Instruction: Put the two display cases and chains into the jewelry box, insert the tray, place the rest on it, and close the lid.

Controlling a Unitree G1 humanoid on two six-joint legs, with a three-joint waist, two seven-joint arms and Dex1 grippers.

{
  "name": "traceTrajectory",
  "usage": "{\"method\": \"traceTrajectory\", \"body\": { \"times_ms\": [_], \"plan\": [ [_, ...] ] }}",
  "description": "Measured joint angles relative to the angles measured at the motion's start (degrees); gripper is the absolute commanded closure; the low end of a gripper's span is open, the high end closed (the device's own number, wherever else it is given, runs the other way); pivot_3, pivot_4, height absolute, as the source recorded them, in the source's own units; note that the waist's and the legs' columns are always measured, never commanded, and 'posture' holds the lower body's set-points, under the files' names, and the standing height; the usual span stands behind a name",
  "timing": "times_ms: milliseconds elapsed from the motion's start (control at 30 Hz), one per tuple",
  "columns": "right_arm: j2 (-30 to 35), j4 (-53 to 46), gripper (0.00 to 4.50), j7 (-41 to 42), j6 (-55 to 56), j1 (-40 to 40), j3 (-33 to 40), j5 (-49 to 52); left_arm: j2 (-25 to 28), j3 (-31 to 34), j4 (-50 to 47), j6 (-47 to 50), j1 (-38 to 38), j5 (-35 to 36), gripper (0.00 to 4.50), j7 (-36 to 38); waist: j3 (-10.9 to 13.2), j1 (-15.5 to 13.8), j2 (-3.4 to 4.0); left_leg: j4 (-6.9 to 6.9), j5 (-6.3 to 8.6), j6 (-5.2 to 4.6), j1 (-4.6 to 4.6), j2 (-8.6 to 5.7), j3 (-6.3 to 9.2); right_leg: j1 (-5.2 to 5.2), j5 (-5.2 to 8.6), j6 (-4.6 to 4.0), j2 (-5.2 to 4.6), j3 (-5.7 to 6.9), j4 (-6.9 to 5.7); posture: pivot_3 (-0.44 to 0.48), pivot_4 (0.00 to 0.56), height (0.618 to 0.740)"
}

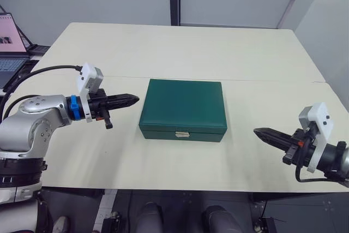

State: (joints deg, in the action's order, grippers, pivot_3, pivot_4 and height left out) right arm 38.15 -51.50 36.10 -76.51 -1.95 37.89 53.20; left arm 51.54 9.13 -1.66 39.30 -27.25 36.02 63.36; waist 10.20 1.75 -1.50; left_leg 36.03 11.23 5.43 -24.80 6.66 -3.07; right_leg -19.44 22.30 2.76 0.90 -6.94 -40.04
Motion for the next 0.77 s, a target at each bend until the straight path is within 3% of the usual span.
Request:
{"method": "traceTrajectory", "body": {
  "times_ms": [467, 767],
  "plan": [
    [4.6, 0.1, 4.48, -4.96, 7.47, 10.03, 3.86, 10.23, 12.28, 7.67, -1.3, 4.32, 9.64, 1.62, 4.5, 6.45, -0.01, 0.05, -0.02, -0.03, 0.05, -0.08, 0.01, 0.01, 0.03, 0.0, 0.0, 0.0, -0.01, 0.04, 0.02, 0.0, 0.15, 0.74],
    [8.77, 1.97, 4.48, -6.33, 12.4, 12.99, 3.58, 13.46, 12.75, 9.35, -3.45, 3.63, 12.62, 1.41, 4.5, 6.06, -0.01, 0.04, -0.04, -0.02, 0.11, -0.2, 0.0, 0.01, 0.06, 0.02, 0.0, 0.0, -0.01, 0.05, 0.03, 0.0, 0.15, 0.74]
  ]
}}
